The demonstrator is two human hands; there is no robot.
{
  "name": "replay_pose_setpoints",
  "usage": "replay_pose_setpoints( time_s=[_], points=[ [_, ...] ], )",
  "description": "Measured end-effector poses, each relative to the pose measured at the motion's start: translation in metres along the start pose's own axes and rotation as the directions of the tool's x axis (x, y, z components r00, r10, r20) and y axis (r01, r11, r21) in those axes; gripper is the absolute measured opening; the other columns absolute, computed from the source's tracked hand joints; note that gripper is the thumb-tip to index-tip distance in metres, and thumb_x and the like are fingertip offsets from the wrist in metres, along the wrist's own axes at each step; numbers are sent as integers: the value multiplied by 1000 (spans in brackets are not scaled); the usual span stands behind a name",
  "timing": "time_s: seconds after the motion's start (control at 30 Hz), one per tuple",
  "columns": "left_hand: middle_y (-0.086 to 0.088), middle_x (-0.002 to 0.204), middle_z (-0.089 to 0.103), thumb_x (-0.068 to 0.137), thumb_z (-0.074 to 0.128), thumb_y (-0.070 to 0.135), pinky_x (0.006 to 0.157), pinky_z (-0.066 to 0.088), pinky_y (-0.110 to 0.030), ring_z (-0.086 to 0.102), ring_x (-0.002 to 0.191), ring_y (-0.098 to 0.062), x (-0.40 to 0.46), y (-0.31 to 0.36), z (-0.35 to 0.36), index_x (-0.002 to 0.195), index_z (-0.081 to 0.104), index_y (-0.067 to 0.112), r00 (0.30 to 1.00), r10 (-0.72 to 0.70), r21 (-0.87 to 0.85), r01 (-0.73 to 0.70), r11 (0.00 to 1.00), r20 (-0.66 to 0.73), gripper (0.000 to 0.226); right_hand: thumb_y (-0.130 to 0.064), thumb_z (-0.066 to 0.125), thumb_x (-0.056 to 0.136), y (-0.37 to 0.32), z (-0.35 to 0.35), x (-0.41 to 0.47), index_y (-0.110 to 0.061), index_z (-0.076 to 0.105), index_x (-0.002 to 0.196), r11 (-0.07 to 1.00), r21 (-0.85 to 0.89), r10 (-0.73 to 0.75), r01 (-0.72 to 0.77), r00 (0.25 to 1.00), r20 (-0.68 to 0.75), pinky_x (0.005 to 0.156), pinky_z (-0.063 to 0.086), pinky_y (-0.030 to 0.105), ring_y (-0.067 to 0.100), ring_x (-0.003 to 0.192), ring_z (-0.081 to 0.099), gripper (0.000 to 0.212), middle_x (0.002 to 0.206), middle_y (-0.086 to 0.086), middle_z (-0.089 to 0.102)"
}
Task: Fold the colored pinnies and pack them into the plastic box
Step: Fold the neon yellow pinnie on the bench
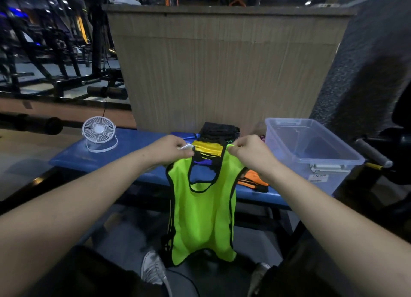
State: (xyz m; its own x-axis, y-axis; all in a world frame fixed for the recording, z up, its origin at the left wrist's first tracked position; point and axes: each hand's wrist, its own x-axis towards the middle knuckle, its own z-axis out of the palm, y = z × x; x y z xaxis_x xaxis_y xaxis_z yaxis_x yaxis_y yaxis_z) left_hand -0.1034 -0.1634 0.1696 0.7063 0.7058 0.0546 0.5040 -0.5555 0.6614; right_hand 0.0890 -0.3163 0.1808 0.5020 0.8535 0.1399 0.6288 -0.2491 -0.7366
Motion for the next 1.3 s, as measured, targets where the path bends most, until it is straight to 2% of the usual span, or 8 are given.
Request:
replay_pose_setpoints(
  time_s=[0.1,0.3,0.47,0.57,0.67,0.8,0.97,1.3],
  points=[
    [0,71,50,89,72,39,55,31,-26,43,63,-14,1,6,15,83,61,17,995,-23,-76,30,997,93,25,-16,62,92,1,11,0,14,58,87,991,121,44,-52,997,70,47,59,47,27,46,62,31,68,11,45],
    [3,79,53,85,74,47,64,34,-29,45,72,-11,-1,8,29,92,58,18,969,5,-125,27,992,248,33,-11,59,93,5,21,2,16,57,91,977,192,68,-94,988,137,44,56,35,38,59,60,28,74,17,49],
    [3,83,53,53,78,76,72,36,-30,46,80,-13,-6,8,32,99,58,15,954,38,-234,34,972,296,79,-18,61,90,11,24,1,8,61,90,968,213,96,-130,982,162,61,53,70,41,52,65,26,71,16,48],
    [11,81,52,33,65,96,64,38,-17,46,74,-3,-10,9,32,94,57,21,965,33,-322,55,945,260,97,-14,60,94,10,22,-2,5,62,87,965,228,96,-131,982,160,55,59,58,25,44,51,21,67,11,37],
    [1,123,66,37,60,98,98,49,-29,60,114,-11,-4,2,35,131,57,13,970,-43,-490,158,857,237,125,-11,59,96,9,21,-6,5,63,86,965,233,85,-119,985,151,44,57,37,16,39,41,19,65,8,31],
    [-5,77,63,63,50,86,65,59,-30,63,73,-17,-5,8,31,110,64,9,929,-148,-664,348,662,340,91,-12,59,96,13,22,-3,3,61,82,956,268,75,-118,984,164,55,59,57,27,48,46,20,68,10,35],
    [-6,88,69,97,62,15,76,51,-35,65,76,-16,-10,12,34,109,68,10,944,-62,-611,259,748,324,14,-10,59,94,18,28,2,13,58,88,951,290,70,-111,986,150,48,59,41,32,62,51,24,74,15,46],
    [0,79,57,94,68,19,72,48,-29,57,77,-12,-5,3,37,94,55,14,895,-45,-424,253,870,443,15,-9,59,94,19,34,-1,2,63,85,940,318,72,-123,983,167,45,54,33,30,63,56,15,74,18,50]
  ],
)
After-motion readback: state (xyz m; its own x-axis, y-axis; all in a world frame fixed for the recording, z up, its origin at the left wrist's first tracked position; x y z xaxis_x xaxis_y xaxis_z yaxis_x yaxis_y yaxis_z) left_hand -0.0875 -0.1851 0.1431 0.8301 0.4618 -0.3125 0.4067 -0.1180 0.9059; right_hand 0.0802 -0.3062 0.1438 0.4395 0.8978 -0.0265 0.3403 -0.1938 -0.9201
